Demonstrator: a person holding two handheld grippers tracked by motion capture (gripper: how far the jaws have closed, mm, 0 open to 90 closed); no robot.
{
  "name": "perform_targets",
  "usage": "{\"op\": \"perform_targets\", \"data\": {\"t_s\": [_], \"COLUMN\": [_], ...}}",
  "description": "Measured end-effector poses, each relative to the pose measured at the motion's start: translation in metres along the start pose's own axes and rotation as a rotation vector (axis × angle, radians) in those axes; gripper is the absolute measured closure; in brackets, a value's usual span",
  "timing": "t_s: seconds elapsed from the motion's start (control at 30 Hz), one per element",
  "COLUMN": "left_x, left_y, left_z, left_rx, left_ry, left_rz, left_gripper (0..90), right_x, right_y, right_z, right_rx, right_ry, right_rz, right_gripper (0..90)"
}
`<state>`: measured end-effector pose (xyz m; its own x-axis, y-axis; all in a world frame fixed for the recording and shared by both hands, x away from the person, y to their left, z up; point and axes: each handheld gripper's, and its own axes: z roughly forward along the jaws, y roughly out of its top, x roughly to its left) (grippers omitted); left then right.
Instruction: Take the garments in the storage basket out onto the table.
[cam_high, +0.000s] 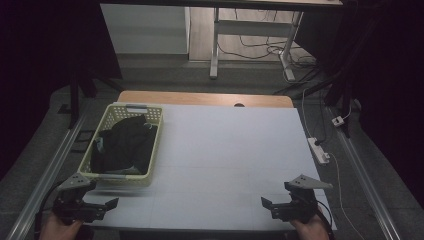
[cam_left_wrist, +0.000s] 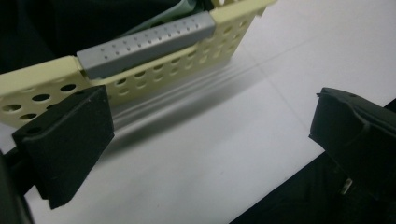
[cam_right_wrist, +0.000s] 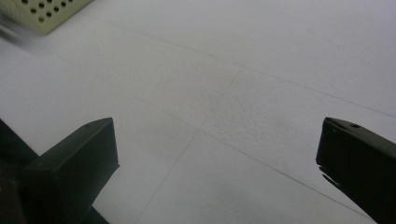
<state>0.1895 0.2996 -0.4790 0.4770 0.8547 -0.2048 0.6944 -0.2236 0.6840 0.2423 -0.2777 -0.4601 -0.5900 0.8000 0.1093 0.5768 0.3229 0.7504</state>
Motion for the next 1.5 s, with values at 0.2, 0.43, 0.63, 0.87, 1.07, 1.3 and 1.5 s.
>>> {"op": "perform_targets", "data": {"t_s": [0.2, 0.43, 0.63, 0.87, 1.07, 1.3, 1.5], "left_x": [0.003, 0.002, 0.003, 0.006, 0.003, 0.001, 0.002], "left_y": [0.0, 0.001, 0.001, 0.001, 0.005, 0.011, 0.015], "left_z": [0.0, 0.001, 0.001, 0.0, -0.001, -0.003, -0.002], "left_rx": [-0.002, 0.003, 0.002, -0.019, -0.035, -0.054, -0.057], "left_ry": [-0.012, -0.003, 0.011, -0.005, 0.007, -0.015, -0.007], "left_rz": [-0.025, -0.012, -0.023, -0.035, -0.017, -0.014, 0.002], "left_gripper": [0.0, 0.0, 0.0, 0.0, 0.0, 0.0, 0.0], "right_x": [0.001, -0.001, 0.0, 0.0, 0.0, 0.0, 0.0], "right_y": [0.001, 0.001, 0.002, 0.002, 0.003, 0.003, 0.003], "right_z": [0.002, 0.003, 0.004, 0.006, 0.008, 0.009, 0.009], "right_rx": [-0.007, 0.006, 0.02, 0.029, 0.049, 0.058, 0.062], "right_ry": [0.024, 0.027, 0.03, 0.041, 0.047, 0.05, 0.05], "right_rz": [-0.002, 0.011, 0.005, -0.003, -0.004, -0.007, -0.009], "right_gripper": [0.0, 0.0, 0.0, 0.0, 0.0, 0.0, 0.0]}}
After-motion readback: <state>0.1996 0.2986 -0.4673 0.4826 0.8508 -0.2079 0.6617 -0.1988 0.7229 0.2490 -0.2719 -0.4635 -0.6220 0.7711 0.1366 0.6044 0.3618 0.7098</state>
